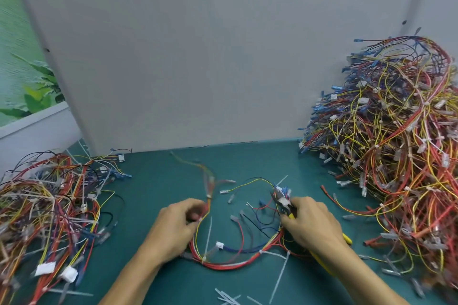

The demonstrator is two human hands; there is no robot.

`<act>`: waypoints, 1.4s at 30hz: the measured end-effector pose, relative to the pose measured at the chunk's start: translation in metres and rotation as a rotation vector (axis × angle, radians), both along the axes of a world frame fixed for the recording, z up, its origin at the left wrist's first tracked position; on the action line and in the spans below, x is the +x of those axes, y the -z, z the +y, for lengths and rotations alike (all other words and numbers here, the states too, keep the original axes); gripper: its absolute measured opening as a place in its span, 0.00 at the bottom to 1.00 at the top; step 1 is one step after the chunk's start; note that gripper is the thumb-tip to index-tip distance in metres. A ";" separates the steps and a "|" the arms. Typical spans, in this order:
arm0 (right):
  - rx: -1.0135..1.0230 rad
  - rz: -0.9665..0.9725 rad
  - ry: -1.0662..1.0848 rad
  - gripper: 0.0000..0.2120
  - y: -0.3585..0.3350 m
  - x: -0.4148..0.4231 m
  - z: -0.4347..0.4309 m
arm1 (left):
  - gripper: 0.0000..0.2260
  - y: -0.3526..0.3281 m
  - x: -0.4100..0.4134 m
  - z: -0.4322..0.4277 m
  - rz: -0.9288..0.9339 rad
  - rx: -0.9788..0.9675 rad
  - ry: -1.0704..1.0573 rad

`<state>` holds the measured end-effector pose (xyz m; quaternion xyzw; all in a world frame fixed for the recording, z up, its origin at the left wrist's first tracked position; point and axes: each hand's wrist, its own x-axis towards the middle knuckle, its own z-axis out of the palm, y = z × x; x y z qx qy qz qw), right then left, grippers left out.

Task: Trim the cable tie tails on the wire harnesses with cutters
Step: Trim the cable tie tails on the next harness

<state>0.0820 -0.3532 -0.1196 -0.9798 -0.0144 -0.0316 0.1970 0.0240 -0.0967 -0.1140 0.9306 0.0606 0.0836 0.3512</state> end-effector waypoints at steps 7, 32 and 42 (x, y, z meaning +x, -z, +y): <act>0.065 0.011 0.002 0.11 -0.002 0.002 0.000 | 0.14 0.004 0.004 0.004 -0.049 0.037 0.028; 0.061 0.124 0.079 0.21 -0.007 0.008 -0.008 | 0.09 0.007 0.004 0.025 -0.023 0.408 -0.224; 0.373 -0.002 -0.001 0.22 -0.026 0.009 -0.027 | 0.11 -0.002 0.001 0.025 -0.060 0.266 -0.267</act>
